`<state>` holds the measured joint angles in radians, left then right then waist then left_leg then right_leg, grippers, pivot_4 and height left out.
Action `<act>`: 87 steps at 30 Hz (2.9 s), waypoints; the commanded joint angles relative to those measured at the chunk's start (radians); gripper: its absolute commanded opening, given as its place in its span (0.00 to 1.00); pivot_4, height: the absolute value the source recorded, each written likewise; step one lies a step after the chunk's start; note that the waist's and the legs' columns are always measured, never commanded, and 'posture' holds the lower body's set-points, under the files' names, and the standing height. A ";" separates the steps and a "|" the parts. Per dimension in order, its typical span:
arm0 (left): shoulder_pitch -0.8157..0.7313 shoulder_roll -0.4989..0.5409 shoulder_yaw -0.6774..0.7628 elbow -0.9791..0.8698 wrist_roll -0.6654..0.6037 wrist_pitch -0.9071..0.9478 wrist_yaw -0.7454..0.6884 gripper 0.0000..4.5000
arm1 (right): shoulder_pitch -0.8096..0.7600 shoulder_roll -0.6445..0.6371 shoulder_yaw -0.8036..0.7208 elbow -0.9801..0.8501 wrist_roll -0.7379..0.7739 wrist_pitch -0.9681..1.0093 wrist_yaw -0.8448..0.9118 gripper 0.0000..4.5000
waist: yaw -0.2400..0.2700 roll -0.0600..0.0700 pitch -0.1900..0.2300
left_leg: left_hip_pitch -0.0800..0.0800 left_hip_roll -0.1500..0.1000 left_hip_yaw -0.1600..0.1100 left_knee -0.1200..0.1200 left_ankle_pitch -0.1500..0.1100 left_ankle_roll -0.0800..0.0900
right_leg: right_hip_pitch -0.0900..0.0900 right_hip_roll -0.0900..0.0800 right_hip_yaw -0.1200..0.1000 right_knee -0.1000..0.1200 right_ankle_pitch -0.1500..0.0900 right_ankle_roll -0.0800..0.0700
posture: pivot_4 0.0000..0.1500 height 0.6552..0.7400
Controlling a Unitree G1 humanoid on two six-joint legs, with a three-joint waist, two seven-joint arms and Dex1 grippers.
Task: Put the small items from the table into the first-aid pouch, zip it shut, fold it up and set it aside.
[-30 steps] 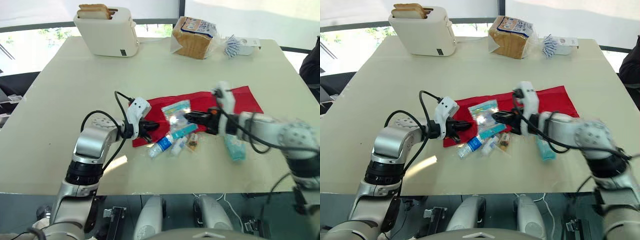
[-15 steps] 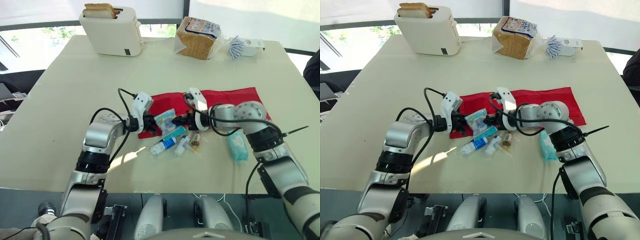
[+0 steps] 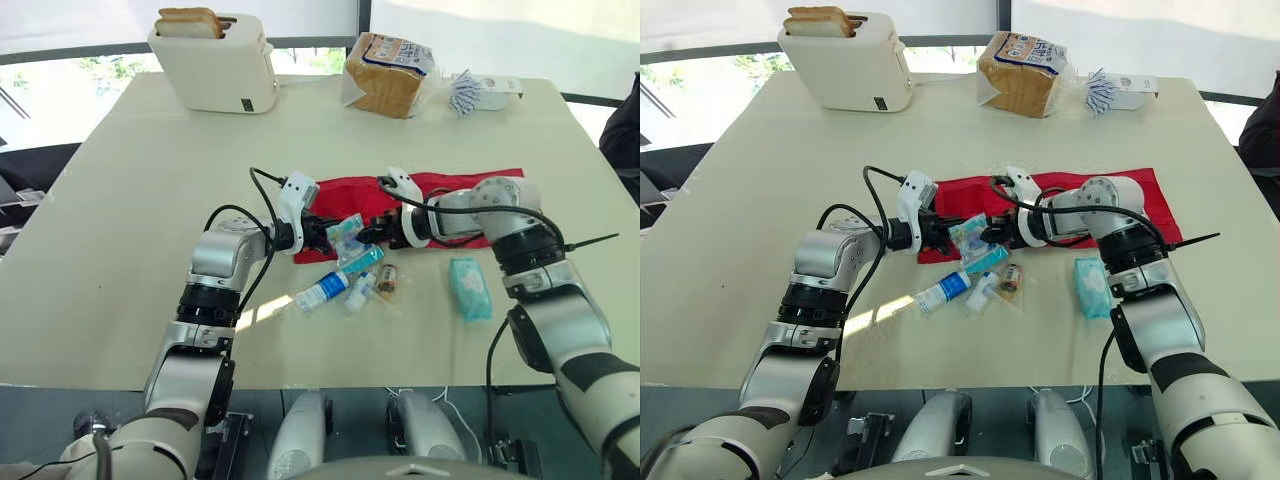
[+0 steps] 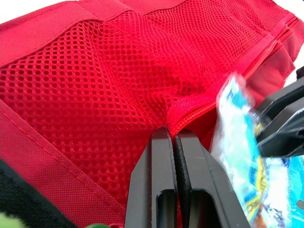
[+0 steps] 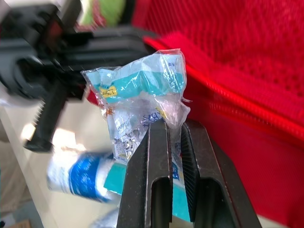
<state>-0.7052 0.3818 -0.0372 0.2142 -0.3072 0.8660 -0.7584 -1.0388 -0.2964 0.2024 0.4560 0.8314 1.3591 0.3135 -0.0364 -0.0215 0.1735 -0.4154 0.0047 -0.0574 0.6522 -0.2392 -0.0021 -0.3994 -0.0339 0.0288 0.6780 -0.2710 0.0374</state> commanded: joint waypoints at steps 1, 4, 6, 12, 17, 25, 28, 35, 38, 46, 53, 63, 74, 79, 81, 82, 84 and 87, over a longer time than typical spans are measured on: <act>-0.005 0.009 0.013 -0.056 -0.025 -0.023 -0.014 0.01 | -0.035 0.007 0.002 0.019 -0.055 0.024 0.054 0.00 | -0.002 0.000 0.000 | 0.000 0.000 0.000 0.000 0.000 0.000 | 0.000 0.000 0.000 0.000 0.000 0.000 | 1.00 1.00; 0.000 0.016 0.014 -0.066 -0.035 -0.026 -0.020 0.01 | -0.058 0.021 0.006 0.059 -0.110 0.021 0.090 0.00 | -0.004 0.000 0.000 | 0.000 0.000 -0.001 0.000 0.000 0.000 | 0.000 0.000 0.000 0.000 0.000 0.000 | 1.00 1.00; 0.008 0.025 0.004 -0.075 -0.036 -0.033 -0.037 0.01 | -0.075 0.039 -0.003 0.095 -0.144 0.012 0.104 0.00 | -0.005 0.000 0.000 | 0.000 0.000 -0.001 0.000 0.000 0.000 | 0.000 0.000 0.000 0.000 0.000 0.000 | 1.00 1.00; 0.041 0.050 -0.026 -0.124 -0.034 -0.039 -0.073 0.01 | -0.134 0.116 -0.128 0.231 -0.205 -0.021 0.077 0.00 | -0.007 0.000 0.000 | 0.000 0.000 -0.001 -0.001 0.000 0.000 | -0.001 0.000 0.001 0.001 0.000 0.000 | 1.00 1.00; 0.067 0.088 -0.046 -0.152 -0.033 -0.004 -0.087 0.01 | -0.164 0.170 -0.298 0.314 -0.224 -0.036 -0.030 0.00 | -0.007 0.000 0.000 | 0.001 0.000 -0.001 -0.001 0.000 0.000 | -0.001 0.000 0.001 0.001 0.000 0.000 | 1.00 1.00; 0.049 0.134 -0.039 -0.133 -0.042 0.025 -0.105 0.01 | -0.162 0.221 -0.420 0.283 -0.244 -0.016 -0.118 0.00 | -0.008 0.000 0.000 | 0.001 0.000 0.000 -0.002 0.000 -0.001 | -0.001 0.000 0.002 0.001 0.000 0.000 | 1.00 1.00; 0.042 0.153 -0.045 -0.131 -0.043 0.034 -0.119 0.01 | -0.164 0.226 -0.453 0.282 -0.248 -0.028 -0.148 0.00 | -0.008 0.000 0.000 | 0.001 0.000 0.000 -0.002 0.000 -0.001 | -0.001 0.000 0.002 0.001 0.000 0.000 | 1.00 1.00; 0.038 0.204 -0.061 -0.145 -0.057 0.051 -0.157 0.01 | -0.167 0.262 -0.530 0.291 -0.250 -0.070 -0.220 0.00 | -0.011 0.001 0.000 | 0.001 0.000 0.000 -0.002 0.000 -0.001 | -0.001 0.000 0.002 0.001 0.000 0.000 | 1.00 1.00; 0.028 0.203 -0.073 -0.137 -0.050 0.042 -0.159 0.01 | -0.155 0.301 -0.560 0.284 -0.246 -0.092 -0.258 0.00 | -0.010 0.001 0.000 | 0.001 0.000 0.000 -0.002 0.000 -0.001 | -0.001 0.000 0.002 0.001 0.000 0.000 | 1.00 1.00; 0.025 0.207 -0.121 -0.105 -0.006 -0.004 -0.154 0.01 | -0.084 0.365 -0.611 0.174 -0.225 -0.095 -0.312 0.00 | -0.008 0.001 0.000 | 0.001 0.000 0.000 -0.003 0.000 -0.001 | -0.001 0.000 0.002 0.001 0.000 0.000 | 1.00 1.00; -0.003 0.206 -0.138 -0.013 0.016 -0.088 -0.195 0.00 | 0.100 0.260 -0.346 -0.173 -0.216 -0.045 -0.074 0.54 | -0.005 0.001 0.000 | 0.001 -0.001 0.000 -0.002 0.000 -0.001 | -0.001 0.000 0.002 0.000 0.000 0.000 | 1.00 1.00; -0.025 0.204 -0.114 0.043 0.011 -0.170 -0.257 0.00 | 0.251 0.114 -0.092 -0.549 -0.242 -0.110 0.077 0.68 | -0.011 0.001 0.000 | 0.001 0.001 -0.001 -0.002 0.000 0.000 | -0.001 0.001 0.002 0.001 0.000 0.000 | 1.00 1.00; -0.017 0.217 -0.092 0.030 0.010 -0.195 -0.282 0.00 | 0.273 0.171 -0.031 -0.465 -0.344 -0.177 0.043 0.40 | -0.005 0.001 0.000 | 0.000 0.000 -0.001 -0.002 0.000 -0.001 | -0.002 0.000 0.002 0.000 0.000 0.000 | 1.00 1.00; -0.009 0.218 -0.088 0.012 0.006 -0.193 -0.285 0.00 | 0.268 0.194 -0.033 -0.424 -0.372 -0.211 0.046 0.00 | -0.006 0.001 0.000 | 0.000 0.000 -0.001 -0.002 0.000 -0.001 | -0.002 0.001 0.002 0.000 0.000 0.000 | 1.00 1.00; -0.006 0.216 -0.084 0.004 0.002 -0.195 -0.286 0.00 | 0.265 0.208 -0.037 -0.405 -0.381 -0.228 0.043 0.00 | -0.006 0.001 0.000 | 0.001 0.000 -0.001 -0.002 0.000 -0.001 | -0.002 0.001 0.002 0.000 0.000 0.000 | 1.00 1.00; -0.004 0.214 -0.082 0.001 -0.001 -0.197 -0.288 0.00 | 0.264 0.217 -0.043 -0.397 -0.382 -0.233 0.040 0.00 | -0.006 0.001 0.000 | 0.001 0.000 -0.001 -0.002 0.000 -0.001 | -0.002 0.001 0.002 0.000 0.000 0.000 | 1.00 1.00; -0.003 0.212 -0.078 -0.004 -0.006 -0.197 -0.291 0.00 | 0.260 0.240 -0.056 -0.379 -0.387 -0.245 0.031 0.00 | -0.006 0.001 0.000 | 0.001 0.000 -0.001 -0.002 0.000 -0.001 | -0.002 0.001 0.002 0.000 0.000 0.000 | 1.00 1.00; 0.001 0.216 -0.077 -0.016 -0.008 -0.193 -0.298 0.00 | 0.244 0.286 -0.089 -0.330 -0.407 -0.287 -0.006 0.00 | -0.007 0.001 0.000 | 0.001 0.000 -0.001 -0.002 0.000 -0.001 | -0.002 0.001 0.002 0.001 0.000 0.000 | 1.00 1.00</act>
<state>-0.7008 0.5894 -0.1362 0.2514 -0.2886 0.6866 -1.0352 -0.7642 -0.0327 0.1378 0.1264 0.4268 1.1131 0.3235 -0.0433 -0.0203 0.1737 -0.4147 0.0048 -0.0583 0.6503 -0.2389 -0.0027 -0.4010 -0.0331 0.0304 0.6787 -0.2710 0.0373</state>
